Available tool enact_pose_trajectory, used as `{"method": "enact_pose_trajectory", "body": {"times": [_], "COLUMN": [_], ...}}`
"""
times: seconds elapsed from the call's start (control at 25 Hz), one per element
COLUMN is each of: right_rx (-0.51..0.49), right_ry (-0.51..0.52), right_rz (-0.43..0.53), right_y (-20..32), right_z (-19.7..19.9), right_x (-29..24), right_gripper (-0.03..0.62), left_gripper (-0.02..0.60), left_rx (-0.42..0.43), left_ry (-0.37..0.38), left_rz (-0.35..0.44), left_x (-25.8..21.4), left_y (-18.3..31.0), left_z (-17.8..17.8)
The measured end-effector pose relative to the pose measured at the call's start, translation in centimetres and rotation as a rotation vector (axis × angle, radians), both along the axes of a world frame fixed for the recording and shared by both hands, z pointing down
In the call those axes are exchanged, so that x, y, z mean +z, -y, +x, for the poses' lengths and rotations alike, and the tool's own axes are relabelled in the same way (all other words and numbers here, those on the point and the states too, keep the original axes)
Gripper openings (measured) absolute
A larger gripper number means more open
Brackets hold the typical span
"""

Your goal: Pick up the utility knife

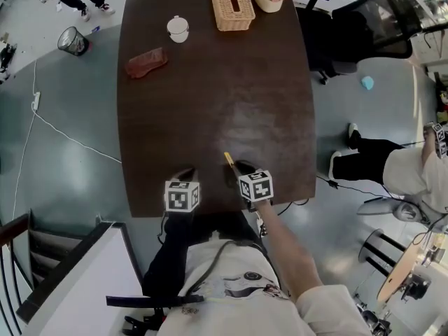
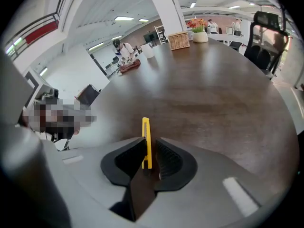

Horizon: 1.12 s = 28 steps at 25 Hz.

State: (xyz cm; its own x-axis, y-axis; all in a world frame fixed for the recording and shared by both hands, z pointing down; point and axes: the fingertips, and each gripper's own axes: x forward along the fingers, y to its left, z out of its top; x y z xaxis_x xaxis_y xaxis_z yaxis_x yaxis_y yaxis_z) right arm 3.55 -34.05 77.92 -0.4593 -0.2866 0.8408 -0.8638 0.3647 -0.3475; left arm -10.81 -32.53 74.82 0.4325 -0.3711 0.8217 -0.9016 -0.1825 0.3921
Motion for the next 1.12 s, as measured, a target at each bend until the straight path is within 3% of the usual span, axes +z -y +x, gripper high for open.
{"method": "enact_pose_trajectory", "body": {"times": [0.36, 0.56, 0.68, 0.88, 1.12], "right_rx": [-0.008, -0.122, -0.126, -0.055, 0.094], "right_ry": [-0.034, -0.264, -0.349, -0.228, -0.061], "right_rz": [-0.026, 0.091, 0.12, 0.123, 0.243], "right_y": [-0.6, -1.1, -1.2, -0.2, 1.0], "right_z": [-0.3, -1.2, -1.5, -1.2, 0.5], "right_x": [0.8, 0.8, 0.9, -0.3, -6.2], "right_gripper": [0.069, 0.064, 0.041, 0.055, 0.055], "left_gripper": [-0.002, -0.002, -0.002, -0.003, -0.003], "left_rx": [0.009, 0.012, 0.015, 0.007, -0.045], "left_ry": [-0.006, 0.001, 0.002, -0.001, -0.026], "left_rz": [0.005, 0.001, -0.003, 0.025, 0.214], "left_x": [-0.3, -0.3, -0.2, -0.7, -5.1], "left_y": [-0.2, -0.6, -0.7, -0.4, 2.2], "left_z": [0.0, -0.3, -0.3, 0.0, 0.8]}}
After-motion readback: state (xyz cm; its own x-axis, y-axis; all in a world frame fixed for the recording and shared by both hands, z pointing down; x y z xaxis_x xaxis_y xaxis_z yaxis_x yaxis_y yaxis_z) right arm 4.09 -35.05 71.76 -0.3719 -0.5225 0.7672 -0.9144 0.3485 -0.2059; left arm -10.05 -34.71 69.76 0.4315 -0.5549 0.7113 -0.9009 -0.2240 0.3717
